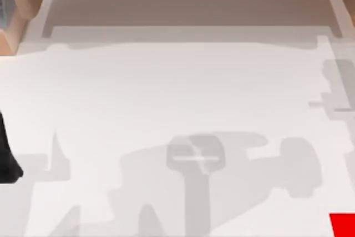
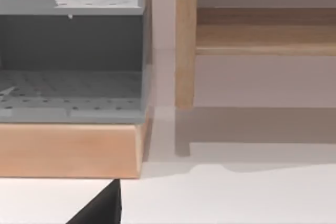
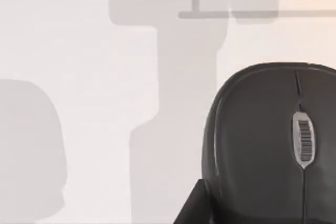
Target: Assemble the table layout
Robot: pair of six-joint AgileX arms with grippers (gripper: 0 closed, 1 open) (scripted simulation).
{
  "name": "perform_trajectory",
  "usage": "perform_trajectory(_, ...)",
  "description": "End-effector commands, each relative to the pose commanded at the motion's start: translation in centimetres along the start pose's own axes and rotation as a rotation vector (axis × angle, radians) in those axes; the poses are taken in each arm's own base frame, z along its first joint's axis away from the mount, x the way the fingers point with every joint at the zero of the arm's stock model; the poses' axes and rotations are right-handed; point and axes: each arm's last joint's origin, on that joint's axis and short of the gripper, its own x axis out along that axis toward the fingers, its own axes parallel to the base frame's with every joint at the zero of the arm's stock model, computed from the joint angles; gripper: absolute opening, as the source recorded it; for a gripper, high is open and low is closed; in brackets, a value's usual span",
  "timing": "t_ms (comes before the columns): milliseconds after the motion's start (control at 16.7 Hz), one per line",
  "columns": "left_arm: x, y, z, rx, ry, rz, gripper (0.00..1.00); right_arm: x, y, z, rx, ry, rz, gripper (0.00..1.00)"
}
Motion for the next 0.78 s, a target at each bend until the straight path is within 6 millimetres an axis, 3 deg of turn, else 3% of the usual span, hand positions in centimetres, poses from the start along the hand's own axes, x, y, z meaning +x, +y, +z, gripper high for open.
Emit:
perform_trajectory(420,0.0,0.0,0.0,0.000,0.000,0.000,1.00,3.7,3.0,-11.2,-0.019,0.119,0.030,0.00)
perform_trajectory(600,0.0,0.0,0.0,0.000,0.000,0.000,1.00,5.3,3.4,-14.7,-0.025,0.162,0.040,0.00)
perform_trajectory(780,0.0,0.0,0.0,0.000,0.000,0.000,1.00,6.4,3.5,-16.9,-0.028,0.190,0.048,0.00)
